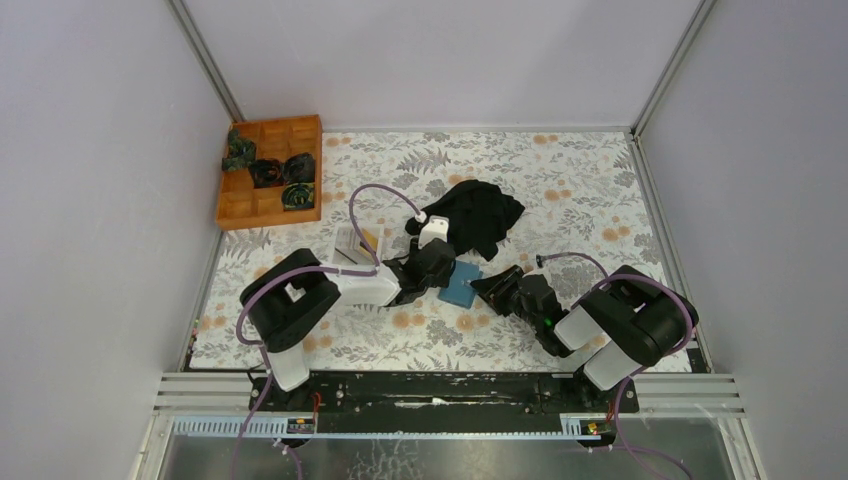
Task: Put the credit cards into the card holder
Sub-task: Close the card holder at the center of the board.
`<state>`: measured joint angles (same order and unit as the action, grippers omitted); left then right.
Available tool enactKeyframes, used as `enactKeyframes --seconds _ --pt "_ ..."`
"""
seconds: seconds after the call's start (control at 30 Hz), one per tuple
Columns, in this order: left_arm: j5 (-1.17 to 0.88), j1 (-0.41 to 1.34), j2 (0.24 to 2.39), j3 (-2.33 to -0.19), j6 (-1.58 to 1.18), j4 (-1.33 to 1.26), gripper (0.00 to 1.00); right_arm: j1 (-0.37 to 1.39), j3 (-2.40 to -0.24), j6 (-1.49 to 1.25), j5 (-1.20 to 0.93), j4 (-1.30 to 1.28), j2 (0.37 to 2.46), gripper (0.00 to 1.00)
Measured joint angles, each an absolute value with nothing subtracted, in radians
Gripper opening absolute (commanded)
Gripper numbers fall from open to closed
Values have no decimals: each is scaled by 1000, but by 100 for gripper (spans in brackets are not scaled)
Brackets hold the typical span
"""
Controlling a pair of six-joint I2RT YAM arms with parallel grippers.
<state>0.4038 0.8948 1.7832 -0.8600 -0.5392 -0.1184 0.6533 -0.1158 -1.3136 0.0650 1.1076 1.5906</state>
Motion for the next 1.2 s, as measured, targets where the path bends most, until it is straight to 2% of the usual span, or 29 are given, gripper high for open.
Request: enactKeyframes --seconds 0.7,1.2 --pt "419 931 1814 -915 -507 -63 55 653 -118 -1307 62 1100 1584 43" --pt "432 949 1816 -918 -539 -57 55 653 -116 -1211 126 771 1318 49"
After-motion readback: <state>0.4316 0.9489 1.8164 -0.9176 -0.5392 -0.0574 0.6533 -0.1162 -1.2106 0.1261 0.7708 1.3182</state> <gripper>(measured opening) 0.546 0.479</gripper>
